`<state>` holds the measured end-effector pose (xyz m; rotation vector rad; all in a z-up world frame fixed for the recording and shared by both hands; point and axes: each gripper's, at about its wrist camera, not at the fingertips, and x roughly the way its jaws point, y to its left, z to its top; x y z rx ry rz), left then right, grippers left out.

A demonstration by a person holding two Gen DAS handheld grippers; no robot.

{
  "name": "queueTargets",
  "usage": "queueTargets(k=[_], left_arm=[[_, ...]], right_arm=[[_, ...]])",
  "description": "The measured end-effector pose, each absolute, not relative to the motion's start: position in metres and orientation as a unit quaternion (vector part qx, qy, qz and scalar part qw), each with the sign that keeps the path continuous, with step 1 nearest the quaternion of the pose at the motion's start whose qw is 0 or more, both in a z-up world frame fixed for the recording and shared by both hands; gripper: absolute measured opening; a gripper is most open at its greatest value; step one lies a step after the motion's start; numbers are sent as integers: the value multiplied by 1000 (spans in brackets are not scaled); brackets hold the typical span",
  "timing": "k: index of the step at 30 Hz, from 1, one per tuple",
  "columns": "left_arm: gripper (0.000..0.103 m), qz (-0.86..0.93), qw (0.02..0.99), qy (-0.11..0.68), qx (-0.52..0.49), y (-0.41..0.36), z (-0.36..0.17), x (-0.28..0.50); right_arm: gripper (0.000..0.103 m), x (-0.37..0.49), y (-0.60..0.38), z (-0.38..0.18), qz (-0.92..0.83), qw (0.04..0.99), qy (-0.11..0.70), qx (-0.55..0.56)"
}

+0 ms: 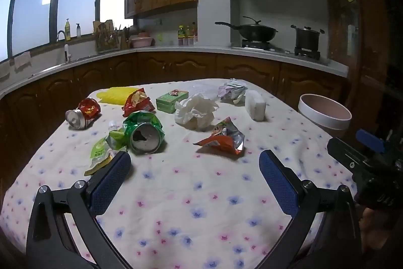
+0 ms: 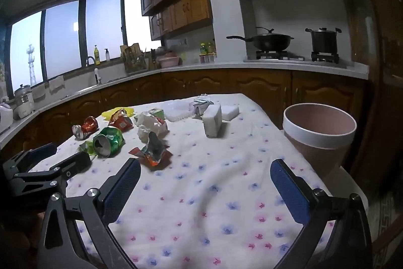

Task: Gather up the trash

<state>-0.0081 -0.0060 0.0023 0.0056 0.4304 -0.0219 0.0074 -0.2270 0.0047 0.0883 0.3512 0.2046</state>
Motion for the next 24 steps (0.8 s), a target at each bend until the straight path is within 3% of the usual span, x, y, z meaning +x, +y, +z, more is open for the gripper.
queueTargets(k=[24], left_arm=[[103,-18,976,215,-6,-8,3,-7]], right_arm=[[103,8,-222,10,109,978,173,41]])
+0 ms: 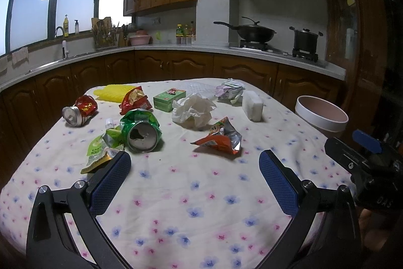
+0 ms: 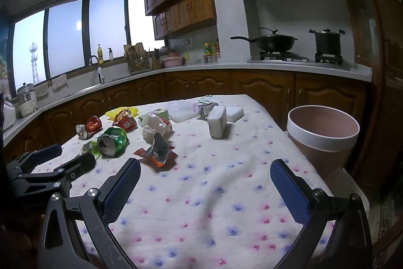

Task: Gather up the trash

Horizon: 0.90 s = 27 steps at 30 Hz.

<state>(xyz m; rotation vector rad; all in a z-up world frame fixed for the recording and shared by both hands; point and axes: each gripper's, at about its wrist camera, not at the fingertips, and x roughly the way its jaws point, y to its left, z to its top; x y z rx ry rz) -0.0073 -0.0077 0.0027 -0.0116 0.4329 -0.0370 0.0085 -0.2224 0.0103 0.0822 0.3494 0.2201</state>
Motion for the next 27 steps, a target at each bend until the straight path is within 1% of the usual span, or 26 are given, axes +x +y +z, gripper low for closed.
queueTargets(k=[27], left_arm=[[103,-15,975,223,-11,-5,-2,-4]], right_arm=[[103,9,-222,10,112,977,174,44]])
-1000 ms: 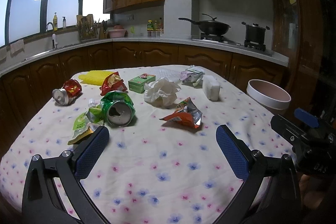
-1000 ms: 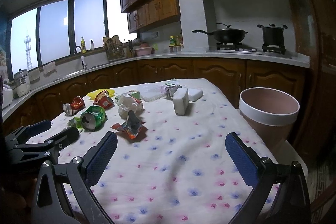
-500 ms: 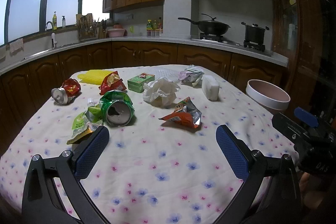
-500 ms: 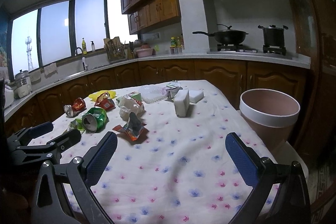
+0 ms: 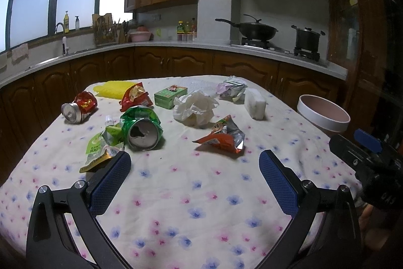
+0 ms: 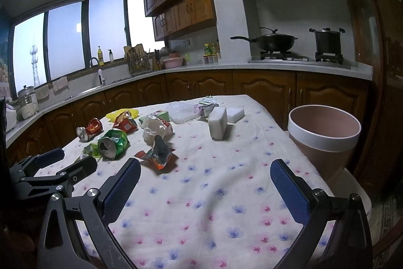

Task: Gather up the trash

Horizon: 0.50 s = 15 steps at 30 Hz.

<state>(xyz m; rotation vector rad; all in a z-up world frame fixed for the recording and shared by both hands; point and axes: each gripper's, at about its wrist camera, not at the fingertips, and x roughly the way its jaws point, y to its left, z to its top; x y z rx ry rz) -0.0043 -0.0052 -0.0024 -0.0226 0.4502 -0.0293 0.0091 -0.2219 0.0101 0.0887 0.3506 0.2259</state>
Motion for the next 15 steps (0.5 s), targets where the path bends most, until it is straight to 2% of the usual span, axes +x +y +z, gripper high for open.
queueTargets(k=[15], left_arm=[[103,-35,957,286,-40,16,-5,46]], right_arm=[[103,51,-227,18,124,968,210,65]])
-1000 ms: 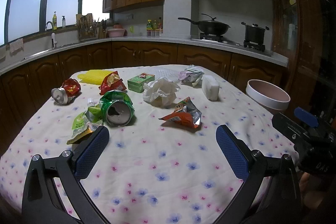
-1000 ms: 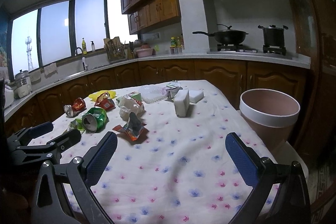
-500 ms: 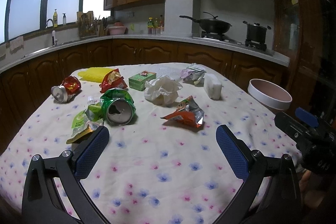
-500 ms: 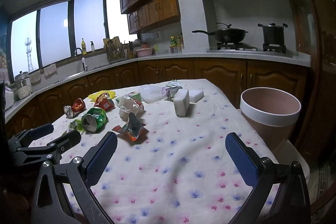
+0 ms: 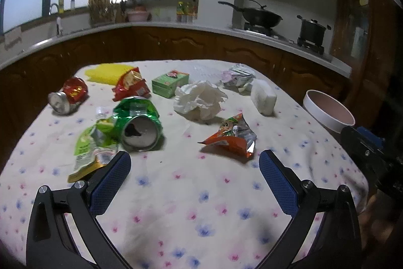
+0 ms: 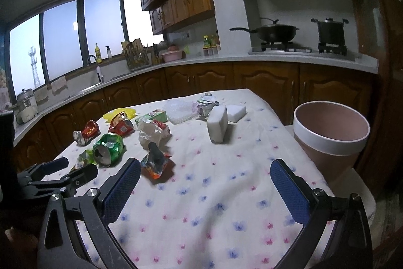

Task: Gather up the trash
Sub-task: 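Grasp the orange cartoon wrapper with the left tool while the right tool grasps the white foam block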

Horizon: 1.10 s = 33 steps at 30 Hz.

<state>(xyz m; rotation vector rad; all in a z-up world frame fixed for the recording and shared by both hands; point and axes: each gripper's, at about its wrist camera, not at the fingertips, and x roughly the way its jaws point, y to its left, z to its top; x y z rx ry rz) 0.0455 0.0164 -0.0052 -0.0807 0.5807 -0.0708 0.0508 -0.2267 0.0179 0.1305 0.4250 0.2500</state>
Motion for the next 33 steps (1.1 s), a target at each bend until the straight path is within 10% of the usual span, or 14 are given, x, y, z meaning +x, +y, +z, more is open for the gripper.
queueTargets(k=[11,20,29,33], left_arm=[[97,-72,936,342,-45,2,-4,99],[70,-96,912,399,-15,-18,-19,143],[21,-111,892,438,-20,-19,-37,163],[14,-115,895,431,-26,-16,-36,163]], right_arm=[[95,113,-236,27,135,952,258,96],[72,179,-223,23,145,935,312,86],[62,236,-203,-2,131,919,368,46],[32,253,-205,-17,122,912,389,45]])
